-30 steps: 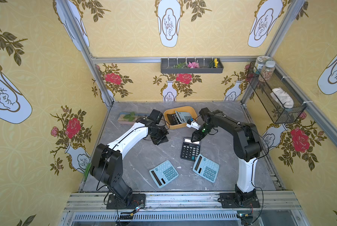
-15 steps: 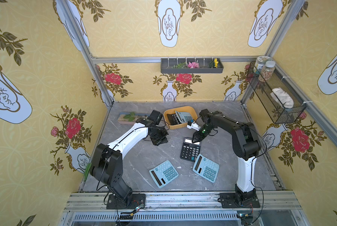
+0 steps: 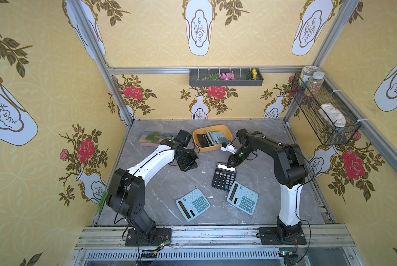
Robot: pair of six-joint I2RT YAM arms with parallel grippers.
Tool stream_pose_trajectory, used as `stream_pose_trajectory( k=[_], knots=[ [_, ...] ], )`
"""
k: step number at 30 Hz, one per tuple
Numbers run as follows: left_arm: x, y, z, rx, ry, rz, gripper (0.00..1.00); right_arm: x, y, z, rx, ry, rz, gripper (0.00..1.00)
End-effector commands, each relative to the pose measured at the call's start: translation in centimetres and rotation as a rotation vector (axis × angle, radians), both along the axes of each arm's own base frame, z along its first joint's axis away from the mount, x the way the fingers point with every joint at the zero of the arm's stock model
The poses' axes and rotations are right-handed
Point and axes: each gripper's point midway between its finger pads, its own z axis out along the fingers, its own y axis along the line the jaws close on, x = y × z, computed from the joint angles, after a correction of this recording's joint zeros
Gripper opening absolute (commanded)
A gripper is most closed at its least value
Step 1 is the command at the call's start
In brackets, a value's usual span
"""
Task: Put the calculator in the storage box
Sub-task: Pick up the calculator at the center of the board.
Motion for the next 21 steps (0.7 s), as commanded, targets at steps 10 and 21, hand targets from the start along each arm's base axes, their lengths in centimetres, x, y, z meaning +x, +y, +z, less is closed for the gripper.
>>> stream_pose_trajectory(
  k=[10,21],
  knots=[
    [0.0,-0.1,-0.2,-0.005,0.006,-0.01,0.09,-0.5,1.0,1.6,0.08,0.043,-0.032,0.02],
    [0.2,1.2,0.2,0.005,-0.001,0.0,0.09,-2.0,2.2,7.4,0.264,0.084,-0.079,0.0]
  ],
)
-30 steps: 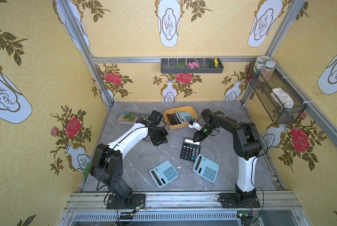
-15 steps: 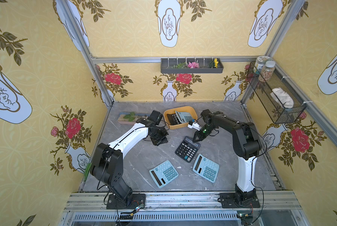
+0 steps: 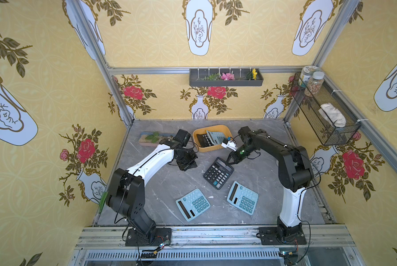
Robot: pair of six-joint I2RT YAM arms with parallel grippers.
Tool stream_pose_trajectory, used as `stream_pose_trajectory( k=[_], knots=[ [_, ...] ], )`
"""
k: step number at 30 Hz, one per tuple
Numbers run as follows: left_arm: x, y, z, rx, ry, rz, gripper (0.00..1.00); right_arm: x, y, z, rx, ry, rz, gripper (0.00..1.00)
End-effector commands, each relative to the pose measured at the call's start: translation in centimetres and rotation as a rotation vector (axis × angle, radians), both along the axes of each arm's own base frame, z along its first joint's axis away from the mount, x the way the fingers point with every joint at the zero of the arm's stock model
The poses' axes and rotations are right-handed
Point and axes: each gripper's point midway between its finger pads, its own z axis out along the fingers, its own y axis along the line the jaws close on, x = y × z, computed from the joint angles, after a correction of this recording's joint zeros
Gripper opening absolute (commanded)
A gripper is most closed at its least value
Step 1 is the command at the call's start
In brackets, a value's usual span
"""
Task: Put the calculator in the storage box
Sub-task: Pick up the calculator at the center of the board.
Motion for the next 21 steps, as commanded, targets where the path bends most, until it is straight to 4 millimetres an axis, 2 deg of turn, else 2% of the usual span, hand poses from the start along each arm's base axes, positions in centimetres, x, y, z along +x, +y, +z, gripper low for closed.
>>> stream_pose_trajectory(
  k=[1,4,6,7,14,21],
  knots=[
    [-0.2,0.7,-0.1,0.008,0.007,-0.005,0.09,-0.7,0.6,2.6,0.11,0.05,-0.032,0.0],
    [-0.3,0.7,0.0,0.007,0.005,-0.006,0.09,-0.1,0.3,4.4,0.176,0.054,-0.069,0.0],
    [-0.3,0.8,-0.1,0.007,0.005,-0.006,0.09,1.0,-0.1,5.6,0.229,0.047,-0.115,0.0],
    [0.2,1.6,-0.1,0.007,0.002,0.019,0.09,1.7,-0.4,6.2,0.247,0.04,-0.139,0.0],
    [0.7,2.0,0.3,0.004,-0.012,0.034,0.09,10.3,-1.8,10.2,0.42,-0.028,-0.319,0.0],
    [0.7,2.2,0.8,0.001,-0.028,0.051,0.09,18.7,-2.9,10.2,0.546,-0.017,-0.472,0.0]
  ],
)
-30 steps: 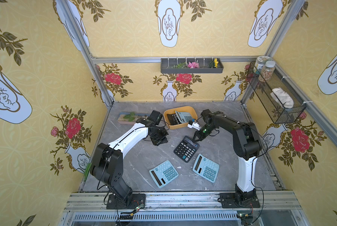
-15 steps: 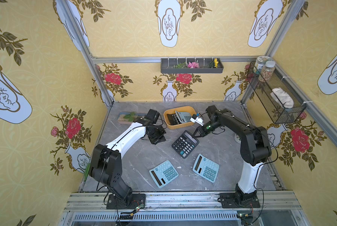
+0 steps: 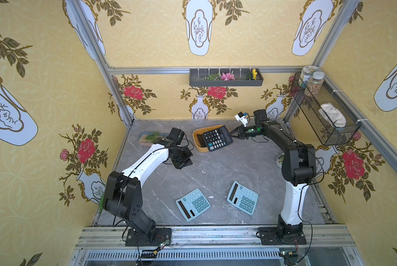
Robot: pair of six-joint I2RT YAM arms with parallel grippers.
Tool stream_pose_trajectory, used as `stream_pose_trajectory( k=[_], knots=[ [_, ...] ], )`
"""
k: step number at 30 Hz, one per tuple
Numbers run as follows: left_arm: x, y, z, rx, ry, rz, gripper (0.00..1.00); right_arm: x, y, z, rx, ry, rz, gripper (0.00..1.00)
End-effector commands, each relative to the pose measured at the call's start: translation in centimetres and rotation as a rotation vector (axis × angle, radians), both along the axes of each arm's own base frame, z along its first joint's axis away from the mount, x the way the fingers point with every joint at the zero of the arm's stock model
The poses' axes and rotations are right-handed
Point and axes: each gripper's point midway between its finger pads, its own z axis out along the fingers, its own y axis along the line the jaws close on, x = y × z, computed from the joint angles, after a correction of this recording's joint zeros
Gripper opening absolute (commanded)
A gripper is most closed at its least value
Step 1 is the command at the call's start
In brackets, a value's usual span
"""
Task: Put the calculator in the storage box
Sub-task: Pick up the calculator at the center of the board, then place the calculator in the storage box.
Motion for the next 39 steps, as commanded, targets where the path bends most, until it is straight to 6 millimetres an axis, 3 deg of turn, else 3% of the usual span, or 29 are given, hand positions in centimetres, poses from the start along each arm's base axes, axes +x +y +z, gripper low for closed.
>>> stream_pose_trajectory(
  k=[1,6,12,20,33,39],
  knots=[
    [-0.2,0.3,-0.1,0.005,0.006,0.01,0.09,4.2,-0.4,2.1,0.132,-0.028,-0.077,0.0],
    [-0.3,0.8,0.0,0.008,0.0,0.025,0.09,8.1,-1.6,1.6,0.215,-0.009,-0.124,0.0],
    [-0.6,1.2,-0.2,0.009,0.005,0.039,0.09,9.5,-2.3,-0.3,0.223,0.035,-0.122,0.0],
    [-0.4,1.1,-0.4,0.005,0.012,0.039,0.09,8.9,-3.6,-2.7,0.197,0.108,-0.11,0.0],
    [-0.2,1.0,-0.7,0.0,0.019,0.042,0.09,6.9,-3.3,-6.3,0.119,0.198,-0.07,0.0],
    [-0.3,0.9,-0.7,-0.001,0.02,0.04,0.09,7.2,-3.1,-6.9,0.104,0.207,-0.072,0.0]
  ],
)
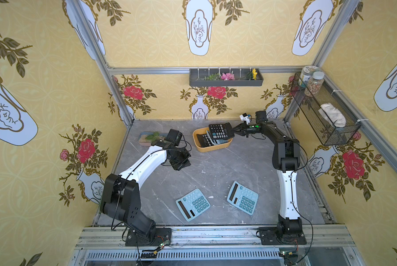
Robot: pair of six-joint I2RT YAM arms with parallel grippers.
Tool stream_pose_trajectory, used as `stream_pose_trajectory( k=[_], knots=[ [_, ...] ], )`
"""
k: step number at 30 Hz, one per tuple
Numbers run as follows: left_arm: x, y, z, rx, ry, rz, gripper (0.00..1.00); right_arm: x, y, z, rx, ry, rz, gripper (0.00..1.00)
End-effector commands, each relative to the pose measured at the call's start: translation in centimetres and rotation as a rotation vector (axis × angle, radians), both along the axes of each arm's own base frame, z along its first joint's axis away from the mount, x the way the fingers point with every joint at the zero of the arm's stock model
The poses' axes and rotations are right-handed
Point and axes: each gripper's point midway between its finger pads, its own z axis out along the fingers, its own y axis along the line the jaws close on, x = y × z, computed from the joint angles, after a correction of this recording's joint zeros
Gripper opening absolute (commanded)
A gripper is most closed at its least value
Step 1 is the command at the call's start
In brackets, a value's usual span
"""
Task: Put the calculator in the storage box
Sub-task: Place the calculator in the storage box.
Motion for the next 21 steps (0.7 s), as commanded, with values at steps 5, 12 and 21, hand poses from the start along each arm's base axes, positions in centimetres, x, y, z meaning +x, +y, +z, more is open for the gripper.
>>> stream_pose_trajectory(
  k=[5,12,21],
  knots=[
    [0.0,-0.2,-0.2,-0.011,0.007,-0.007,0.09,0.4,0.4,-0.4,-0.037,-0.023,0.022,0.0],
    [-0.1,-0.2,-0.3,-0.011,0.012,-0.01,0.09,0.1,0.7,-2.0,-0.074,0.007,0.029,0.0],
    [-0.1,-0.3,-0.5,-0.013,0.016,-0.015,0.09,-0.1,0.3,-2.9,-0.126,0.021,0.023,0.09]
  ],
)
